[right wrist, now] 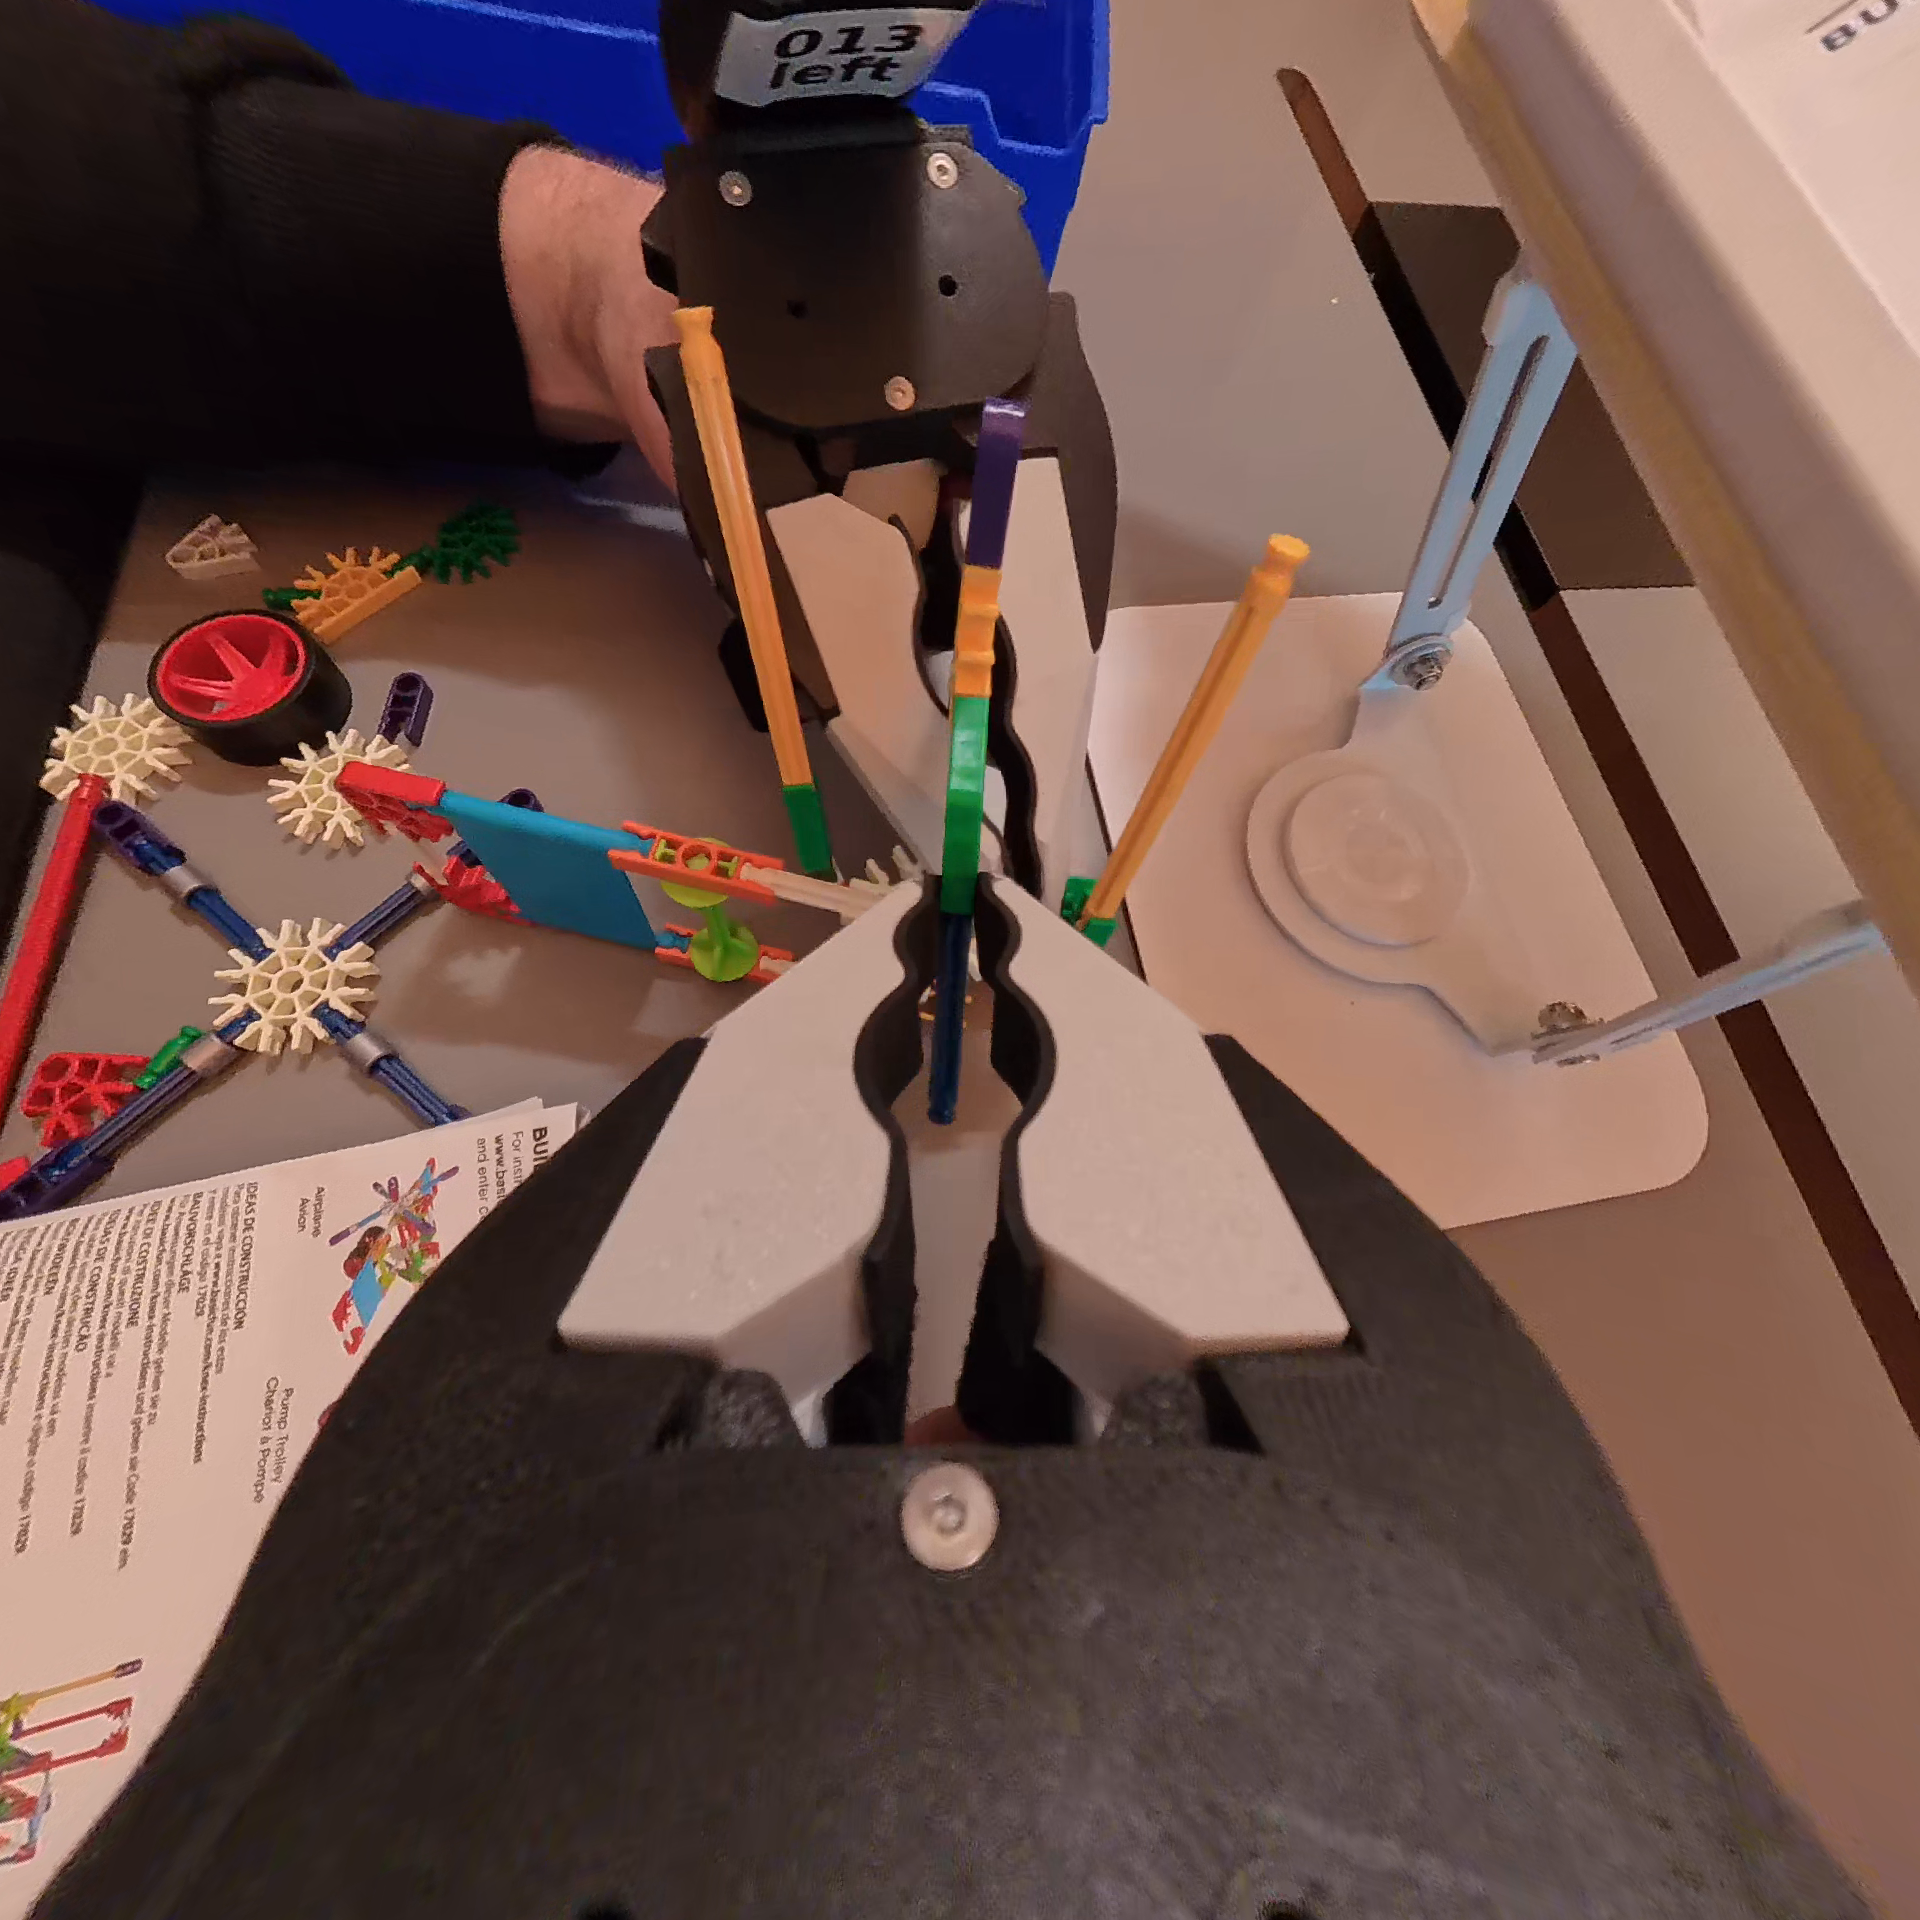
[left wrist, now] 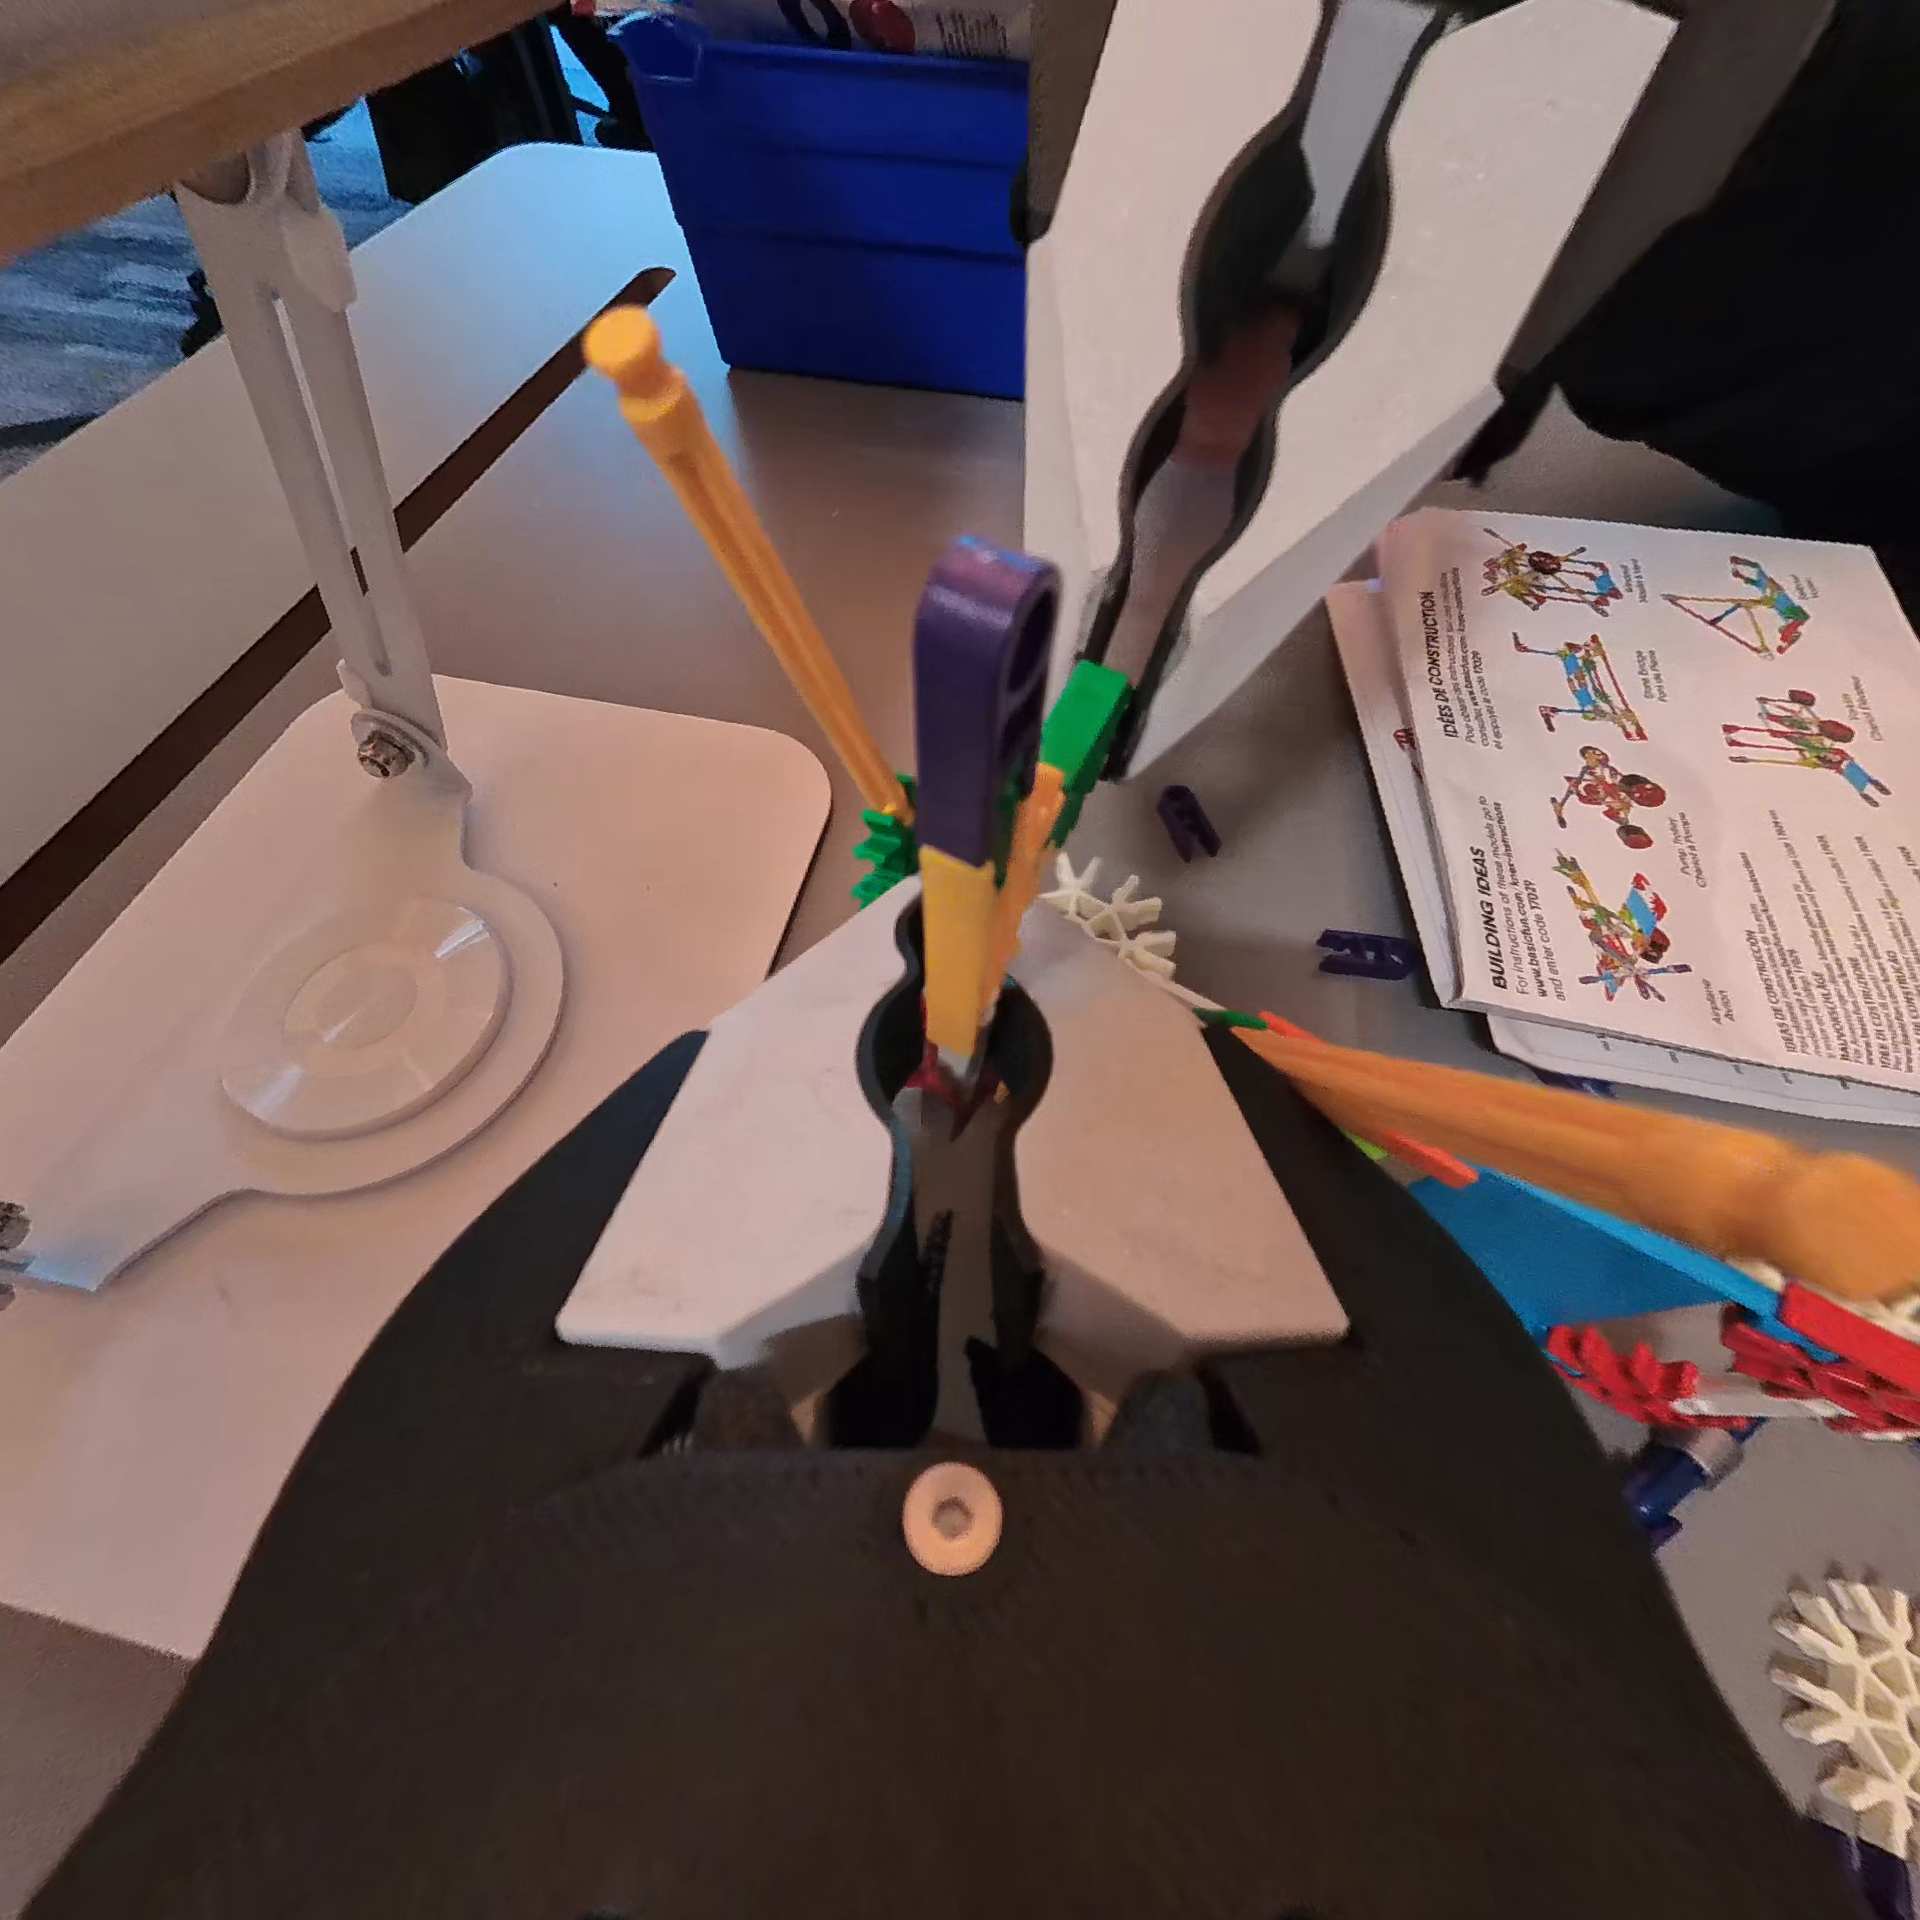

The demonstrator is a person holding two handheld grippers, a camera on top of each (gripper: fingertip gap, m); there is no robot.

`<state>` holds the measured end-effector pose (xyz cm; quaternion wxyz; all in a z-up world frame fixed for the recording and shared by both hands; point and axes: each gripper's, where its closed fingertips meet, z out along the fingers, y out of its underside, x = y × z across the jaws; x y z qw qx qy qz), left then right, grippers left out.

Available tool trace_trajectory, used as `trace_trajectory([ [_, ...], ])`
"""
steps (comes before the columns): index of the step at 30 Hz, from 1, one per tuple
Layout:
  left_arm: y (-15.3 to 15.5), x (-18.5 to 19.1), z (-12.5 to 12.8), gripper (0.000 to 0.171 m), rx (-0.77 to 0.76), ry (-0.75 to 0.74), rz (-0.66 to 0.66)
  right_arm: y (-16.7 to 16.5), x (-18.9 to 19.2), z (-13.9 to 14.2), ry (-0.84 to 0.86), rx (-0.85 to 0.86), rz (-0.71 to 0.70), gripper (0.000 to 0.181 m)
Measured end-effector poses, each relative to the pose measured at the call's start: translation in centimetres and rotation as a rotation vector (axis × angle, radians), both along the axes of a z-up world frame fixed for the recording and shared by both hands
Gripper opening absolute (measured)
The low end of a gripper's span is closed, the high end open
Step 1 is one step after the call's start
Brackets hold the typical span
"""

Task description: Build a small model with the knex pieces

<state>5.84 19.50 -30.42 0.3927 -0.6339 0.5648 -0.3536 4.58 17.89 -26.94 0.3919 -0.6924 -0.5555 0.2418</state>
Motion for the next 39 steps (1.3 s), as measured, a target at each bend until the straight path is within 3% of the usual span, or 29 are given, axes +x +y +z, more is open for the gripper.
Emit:
trace_trajectory([
  [19, 1.4, -1.8, 0.3, 0.024, -0.016, 0.024, 0.063, 1.5, 1.7, 0.4, 0.095, -0.041, -0.036, 0.003],
  [23, 2.1, -2.3, 0.2, 0.031, -0.047, -0.006, 0.085, 1.1, 1.6, 1.4, 0.18, -0.053, 0.009, 0.003],
  [34, 1.6, -2.8, 3.4, 0.046, -0.235, -0.282, 0.012, -1.0, 1.4, 4.3, 0.405, -0.097, 0.164, 0.003],
  [39, 2.0, -4.2, 6.8, 0.035, -0.303, -0.476, -0.006, -1.2, 1.3, 4.5, 0.422, -0.1, 0.176, 0.003],
])
